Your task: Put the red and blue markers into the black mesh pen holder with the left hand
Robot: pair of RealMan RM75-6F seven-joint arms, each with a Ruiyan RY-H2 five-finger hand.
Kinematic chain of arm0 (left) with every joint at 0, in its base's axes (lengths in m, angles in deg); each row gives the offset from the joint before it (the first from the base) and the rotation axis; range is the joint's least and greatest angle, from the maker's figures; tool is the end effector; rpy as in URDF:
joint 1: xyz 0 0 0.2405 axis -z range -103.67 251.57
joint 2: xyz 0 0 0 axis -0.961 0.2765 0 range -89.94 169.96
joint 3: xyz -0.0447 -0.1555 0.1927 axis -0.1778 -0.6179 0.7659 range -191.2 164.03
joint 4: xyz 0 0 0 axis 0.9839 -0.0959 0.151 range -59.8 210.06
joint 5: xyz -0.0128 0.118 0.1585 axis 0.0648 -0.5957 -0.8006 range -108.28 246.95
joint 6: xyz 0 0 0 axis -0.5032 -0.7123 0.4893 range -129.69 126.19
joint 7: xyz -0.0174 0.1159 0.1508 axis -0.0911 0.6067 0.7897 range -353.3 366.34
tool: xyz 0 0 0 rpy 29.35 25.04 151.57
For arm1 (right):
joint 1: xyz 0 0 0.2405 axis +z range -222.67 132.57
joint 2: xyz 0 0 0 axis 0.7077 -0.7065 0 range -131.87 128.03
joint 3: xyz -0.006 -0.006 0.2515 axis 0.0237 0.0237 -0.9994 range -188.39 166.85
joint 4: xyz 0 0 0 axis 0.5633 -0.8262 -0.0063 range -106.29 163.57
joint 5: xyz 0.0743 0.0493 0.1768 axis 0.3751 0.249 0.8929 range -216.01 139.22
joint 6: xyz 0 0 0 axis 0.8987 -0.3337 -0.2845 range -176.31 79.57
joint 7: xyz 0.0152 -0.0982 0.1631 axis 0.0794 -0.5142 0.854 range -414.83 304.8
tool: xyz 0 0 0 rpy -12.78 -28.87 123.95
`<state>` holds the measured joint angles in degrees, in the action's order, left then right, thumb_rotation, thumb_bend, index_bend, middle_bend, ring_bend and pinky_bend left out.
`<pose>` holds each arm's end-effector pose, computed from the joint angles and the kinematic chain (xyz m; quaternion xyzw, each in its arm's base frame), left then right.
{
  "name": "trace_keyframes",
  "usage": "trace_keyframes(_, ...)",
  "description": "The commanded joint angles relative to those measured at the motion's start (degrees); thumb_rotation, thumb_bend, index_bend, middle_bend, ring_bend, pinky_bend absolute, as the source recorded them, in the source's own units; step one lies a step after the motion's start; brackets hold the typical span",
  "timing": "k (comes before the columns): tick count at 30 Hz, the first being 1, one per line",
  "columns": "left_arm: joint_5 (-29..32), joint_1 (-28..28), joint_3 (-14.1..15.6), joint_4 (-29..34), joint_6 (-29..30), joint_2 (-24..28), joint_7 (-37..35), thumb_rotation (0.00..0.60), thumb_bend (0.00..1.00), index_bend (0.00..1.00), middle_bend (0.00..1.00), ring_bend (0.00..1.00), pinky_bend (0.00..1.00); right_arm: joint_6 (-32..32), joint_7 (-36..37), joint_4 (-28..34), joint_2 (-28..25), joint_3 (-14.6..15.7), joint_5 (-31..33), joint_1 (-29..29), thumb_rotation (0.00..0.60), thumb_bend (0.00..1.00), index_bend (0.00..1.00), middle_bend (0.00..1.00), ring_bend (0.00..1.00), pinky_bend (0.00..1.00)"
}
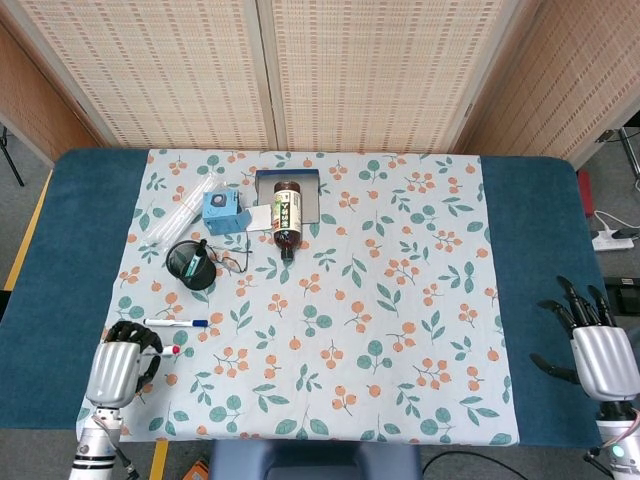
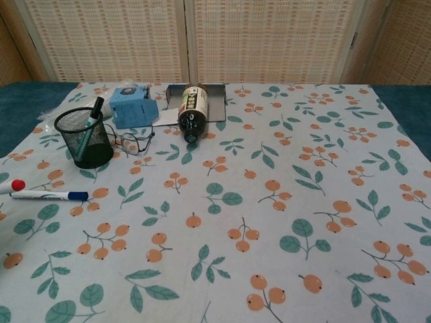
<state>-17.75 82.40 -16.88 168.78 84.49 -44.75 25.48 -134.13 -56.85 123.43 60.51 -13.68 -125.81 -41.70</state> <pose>-0.2326 0.2388 0.0645 -0.6022 -0.3753 -0.4307 0.5577 -0.2963 -0.2185 0.1735 0.5986 -0.3802 0.3851 0.5906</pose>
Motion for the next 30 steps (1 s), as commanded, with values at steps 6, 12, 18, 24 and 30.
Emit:
trace_keyframes(6, 2.9, 9.8, -11.7, 14.1, -8.8, 14.9, -21.6, 0.6, 0.31, 0.6, 0.66, 0.33, 0.29, -0.8, 0.3, 0.0, -0.2, -0.3, 0.0, -0.2, 0.6, 0.0, 0.29, 0.01, 0.18, 0.05)
trace_keyframes(12, 8.5, 17.0, -17.9, 9.5, -17.8, 16.8, -36.5, 0.6, 0.3, 0.6, 0.66, 0.33, 0.3, -0.7, -0.1, -0.2, -0.2, -0.7, 1.2, -0.4, 0.6, 0.0, 0.28, 0.01, 0.19, 0.05)
trace_keyframes(18, 10.7, 22.6, -19.0, -0.9, -22.6, 11.3, -44.7, 0.6, 0.3, 0.6, 0.66, 0.33, 0.3, -0.3, -0.9, -0.4, -0.1, -1.1, 2.3, -0.3, 0.6, 0.0, 0.28, 0.01, 0.18, 0.05)
trace_keyframes(24, 12.3, 25.1, -17.3, -10.9, -26.5, 6.1, -51.6, 0.6, 0.3, 0.6, 0.66, 0.33, 0.3, -0.7, -1.1, -0.2, -0.2, -1.3, 2.6, -0.5, 0.6, 0.0, 0.29, 0.01, 0.19, 0.05)
trace_keyframes(30, 13.2, 25.7, -16.0, -18.7, -27.9, 1.8, -57.6, 0.6, 0.3, 0.6, 0.66, 0.33, 0.3, -0.3, -1.3, -0.2, -0.1, -1.2, 2.6, -0.4, 0.6, 0.0, 0.29, 0.01, 0.18, 0.05)
